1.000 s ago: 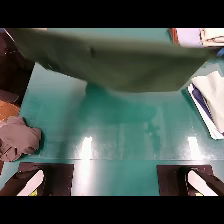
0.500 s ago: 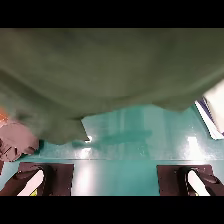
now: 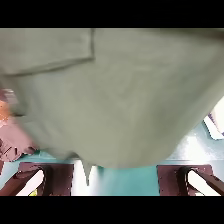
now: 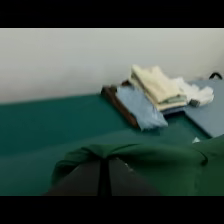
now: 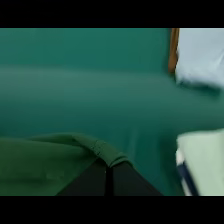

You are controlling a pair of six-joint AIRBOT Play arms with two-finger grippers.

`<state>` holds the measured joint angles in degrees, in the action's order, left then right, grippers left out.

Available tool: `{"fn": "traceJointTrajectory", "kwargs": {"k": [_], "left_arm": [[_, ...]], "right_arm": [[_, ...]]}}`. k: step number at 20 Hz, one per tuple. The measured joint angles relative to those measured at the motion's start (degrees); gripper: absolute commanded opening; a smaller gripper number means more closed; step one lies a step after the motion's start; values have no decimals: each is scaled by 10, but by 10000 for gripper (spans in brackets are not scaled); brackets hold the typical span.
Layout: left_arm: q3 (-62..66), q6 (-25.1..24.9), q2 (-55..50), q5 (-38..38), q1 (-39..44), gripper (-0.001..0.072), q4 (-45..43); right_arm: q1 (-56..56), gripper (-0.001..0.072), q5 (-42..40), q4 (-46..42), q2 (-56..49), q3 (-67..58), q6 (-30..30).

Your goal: Fold the shirts.

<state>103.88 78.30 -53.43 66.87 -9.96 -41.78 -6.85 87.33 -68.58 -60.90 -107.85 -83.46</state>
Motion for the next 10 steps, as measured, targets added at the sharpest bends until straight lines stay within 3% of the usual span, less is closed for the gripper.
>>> {"fn": "traceJointTrajectory", "kwargs": {"k": [5,10], "left_arm": [[-193,-18,-102,-7,0,26,-6],[-253,-76,-256,-92,12,26,18]], "right_arm": [[36,16,-1,-2,-144,87,-4],[54,16,-76,-2,-295,103,-5]]}}
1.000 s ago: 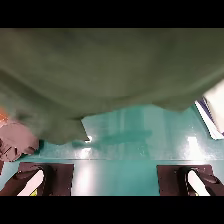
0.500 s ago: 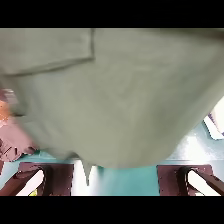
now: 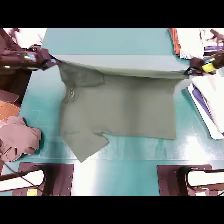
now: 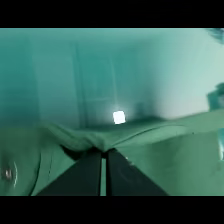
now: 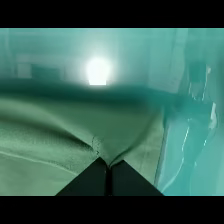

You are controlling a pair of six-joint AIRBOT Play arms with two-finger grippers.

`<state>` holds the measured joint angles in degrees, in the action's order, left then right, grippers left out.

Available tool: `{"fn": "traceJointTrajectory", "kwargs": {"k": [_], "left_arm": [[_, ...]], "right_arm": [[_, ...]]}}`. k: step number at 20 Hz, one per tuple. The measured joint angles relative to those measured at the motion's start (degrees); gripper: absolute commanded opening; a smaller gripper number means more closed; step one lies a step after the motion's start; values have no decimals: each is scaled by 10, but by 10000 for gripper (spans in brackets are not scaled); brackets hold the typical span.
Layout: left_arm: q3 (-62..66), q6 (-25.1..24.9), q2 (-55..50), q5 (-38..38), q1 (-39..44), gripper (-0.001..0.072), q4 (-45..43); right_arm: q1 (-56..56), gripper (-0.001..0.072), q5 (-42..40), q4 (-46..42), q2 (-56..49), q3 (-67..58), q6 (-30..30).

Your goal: Fold the shirts.

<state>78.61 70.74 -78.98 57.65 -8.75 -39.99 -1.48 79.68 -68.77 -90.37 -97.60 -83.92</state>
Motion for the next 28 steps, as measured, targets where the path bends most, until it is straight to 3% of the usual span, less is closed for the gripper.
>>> {"fn": "traceJointTrajectory", "kwargs": {"k": [7,13,20,21,22,23,24,28], "left_arm": [[7,-87,-91,-148,45,26,31],[12,-104,-101,-82,53,25,-71],[-24,-49,-103,-34,54,28,-217],[-28,-46,-103,-31,54,111,-226],[-31,-43,-103,-28,54,449,-232],[-33,-39,-103,-22,54,646,-240],[-34,-33,-103,-14,53,645,-243],[-28,-2,-96,38,46,644,-267]], "right_arm": [[9,16,-108,0,-80,-35,-2],[13,16,-88,-4,-77,19,-1],[23,18,-127,0,-32,183,0],[24,22,-133,2,-28,199,0],[25,131,-137,6,-25,210,0],[26,390,-140,10,-23,218,0],[27,460,-141,16,-22,223,0],[27,452,-111,37,-17,208,3]]}}
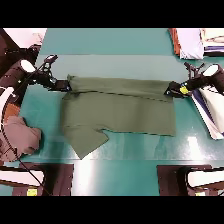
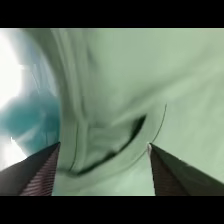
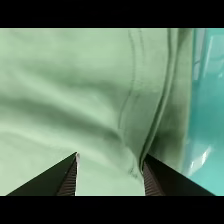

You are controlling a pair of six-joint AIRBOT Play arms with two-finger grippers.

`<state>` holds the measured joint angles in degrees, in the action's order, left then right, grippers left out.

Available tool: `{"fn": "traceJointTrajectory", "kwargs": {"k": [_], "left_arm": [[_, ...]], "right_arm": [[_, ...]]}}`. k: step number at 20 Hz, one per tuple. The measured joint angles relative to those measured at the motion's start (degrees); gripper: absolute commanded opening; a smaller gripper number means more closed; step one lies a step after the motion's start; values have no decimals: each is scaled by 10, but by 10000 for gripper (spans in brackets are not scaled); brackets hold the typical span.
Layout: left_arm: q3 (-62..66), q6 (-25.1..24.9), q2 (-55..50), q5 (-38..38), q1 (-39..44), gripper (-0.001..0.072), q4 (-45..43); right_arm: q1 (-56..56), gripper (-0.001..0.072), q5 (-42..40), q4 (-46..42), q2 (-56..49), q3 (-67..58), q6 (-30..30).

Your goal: Fold the shirts.

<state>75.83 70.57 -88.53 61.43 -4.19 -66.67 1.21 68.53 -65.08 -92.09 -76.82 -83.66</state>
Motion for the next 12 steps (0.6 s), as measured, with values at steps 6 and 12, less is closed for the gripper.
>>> {"fn": "traceJointTrajectory", "kwargs": {"k": [6,12], "left_arm": [[-92,47,116,94,-68,645,-17],[-325,105,294,115,-91,645,-2]], "right_arm": [[-21,452,95,16,81,25,38],[-61,452,102,23,207,127,54]]}}
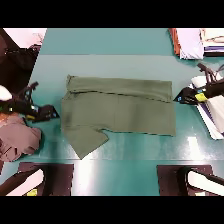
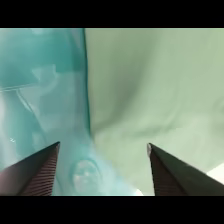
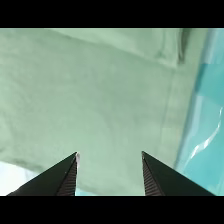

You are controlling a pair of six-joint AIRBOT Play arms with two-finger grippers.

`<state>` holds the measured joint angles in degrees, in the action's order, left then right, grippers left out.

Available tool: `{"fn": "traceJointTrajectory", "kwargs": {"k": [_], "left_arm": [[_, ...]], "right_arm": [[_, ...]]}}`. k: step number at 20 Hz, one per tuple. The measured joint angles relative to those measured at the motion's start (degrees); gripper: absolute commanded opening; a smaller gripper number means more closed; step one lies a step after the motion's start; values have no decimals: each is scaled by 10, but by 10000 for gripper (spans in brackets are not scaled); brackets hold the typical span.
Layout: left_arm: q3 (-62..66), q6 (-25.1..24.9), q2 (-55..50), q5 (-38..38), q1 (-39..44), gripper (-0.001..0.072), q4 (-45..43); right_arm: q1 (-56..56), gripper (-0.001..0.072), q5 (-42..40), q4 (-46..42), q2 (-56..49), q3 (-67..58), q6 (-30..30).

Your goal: Fold the shirts.

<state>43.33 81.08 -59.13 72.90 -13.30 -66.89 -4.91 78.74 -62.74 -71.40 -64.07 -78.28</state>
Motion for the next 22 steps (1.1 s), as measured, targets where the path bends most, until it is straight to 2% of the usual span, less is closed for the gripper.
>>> {"fn": "traceJointTrajectory", "kwargs": {"k": [4,10,14,15,16,17,18,22], "left_arm": [[-105,9,71,-2,-3,645,33],[-189,-10,96,-31,-1,645,90],[-215,-12,100,-68,48,642,122],[-218,-7,101,-87,64,491,131],[-221,-2,101,-109,80,278,132],[-225,7,99,-130,91,97,130],[-226,14,99,-147,100,27,129],[-225,30,101,-158,116,25,151]], "right_arm": [[-38,452,-7,2,60,34,3],[-67,452,-10,3,100,45,4],[-70,452,-12,3,106,46,4],[-70,452,-12,5,107,46,4],[-70,452,-11,9,108,46,4],[-71,452,-10,11,108,46,4],[-71,452,-8,11,108,47,4],[-85,452,20,13,109,49,10]]}}
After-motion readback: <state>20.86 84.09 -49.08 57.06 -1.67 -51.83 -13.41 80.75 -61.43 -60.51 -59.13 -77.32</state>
